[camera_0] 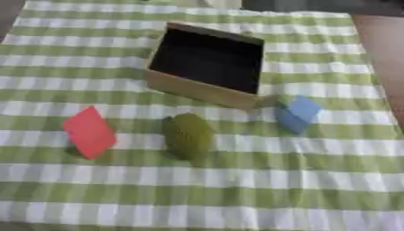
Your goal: Pick up objects on the table and place them in the box.
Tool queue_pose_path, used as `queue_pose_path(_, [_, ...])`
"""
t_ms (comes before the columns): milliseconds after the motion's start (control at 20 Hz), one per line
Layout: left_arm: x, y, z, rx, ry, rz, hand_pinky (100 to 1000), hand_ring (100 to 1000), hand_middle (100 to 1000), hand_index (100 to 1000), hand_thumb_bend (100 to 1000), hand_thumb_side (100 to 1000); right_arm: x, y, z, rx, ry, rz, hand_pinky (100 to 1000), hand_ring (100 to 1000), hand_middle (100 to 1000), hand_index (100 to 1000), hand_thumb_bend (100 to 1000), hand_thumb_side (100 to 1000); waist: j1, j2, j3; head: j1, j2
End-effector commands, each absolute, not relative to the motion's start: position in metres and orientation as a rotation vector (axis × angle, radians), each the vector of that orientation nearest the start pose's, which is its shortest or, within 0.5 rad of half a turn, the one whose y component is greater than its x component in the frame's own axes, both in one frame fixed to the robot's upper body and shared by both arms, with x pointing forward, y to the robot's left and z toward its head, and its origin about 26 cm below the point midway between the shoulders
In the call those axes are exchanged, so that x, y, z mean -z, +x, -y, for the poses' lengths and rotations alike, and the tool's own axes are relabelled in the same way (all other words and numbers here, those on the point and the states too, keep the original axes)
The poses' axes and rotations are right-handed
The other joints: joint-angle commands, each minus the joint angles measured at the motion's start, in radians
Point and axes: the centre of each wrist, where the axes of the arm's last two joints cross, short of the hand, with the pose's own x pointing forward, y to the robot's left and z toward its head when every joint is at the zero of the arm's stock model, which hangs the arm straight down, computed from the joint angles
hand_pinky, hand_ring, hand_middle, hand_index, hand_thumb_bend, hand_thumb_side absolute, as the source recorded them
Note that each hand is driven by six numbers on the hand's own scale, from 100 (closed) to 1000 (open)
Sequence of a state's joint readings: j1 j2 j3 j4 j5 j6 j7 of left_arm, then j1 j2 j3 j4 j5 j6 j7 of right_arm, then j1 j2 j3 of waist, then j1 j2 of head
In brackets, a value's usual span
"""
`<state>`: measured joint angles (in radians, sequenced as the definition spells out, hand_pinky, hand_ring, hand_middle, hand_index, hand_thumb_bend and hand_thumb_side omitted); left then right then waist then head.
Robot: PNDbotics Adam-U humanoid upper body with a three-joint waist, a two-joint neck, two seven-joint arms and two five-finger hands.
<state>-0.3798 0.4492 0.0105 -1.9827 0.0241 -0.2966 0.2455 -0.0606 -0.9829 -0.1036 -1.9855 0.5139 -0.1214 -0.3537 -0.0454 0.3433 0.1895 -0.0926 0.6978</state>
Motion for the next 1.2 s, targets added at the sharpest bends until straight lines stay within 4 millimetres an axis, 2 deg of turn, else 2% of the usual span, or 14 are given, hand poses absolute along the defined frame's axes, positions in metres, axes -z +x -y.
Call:
queue_pose_path(50, [-0.243,0.303,-0.276,-0.349,-0.363,-3.516,744,751,727,885,126,601,-0.260,0.264,0.375,1.583,1.827,-2.518,894,925,836,912,100,200,-0.014,-0.004,-0.002,0.003,-0.007])
queue_pose_path(350, [-0.244,0.303,-0.276,-0.371,-0.364,-3.512,744,751,728,884,123,601,-0.268,0.264,0.373,1.997,1.811,-2.222,900,925,882,927,100,257,-0.015,-0.004,-0.001,0.005,-0.008])
queue_pose_path(650, [-0.244,0.303,-0.276,-0.388,-0.362,-3.513,744,751,728,884,119,603,-0.273,0.265,0.370,2.264,1.766,-2.007,909,933,918,942,100,321,-0.018,-0.004,0.001,0.009,-0.007])
queue_pose_path(950, [-0.244,0.303,-0.275,-0.399,-0.353,-3.516,744,751,729,884,116,606,-0.276,0.266,0.367,2.410,1.682,-1.879,915,942,931,956,100,349,-0.019,-0.004,0.003,0.008,-0.008])
queue_pose_path(1200, [-0.245,0.303,-0.274,-0.404,-0.341,-3.514,744,751,729,884,114,606,-0.280,0.268,0.363,2.456,1.634,-1.880,929,967,915,958,100,384,-0.017,-0.002,0.007,0.003,-0.008])
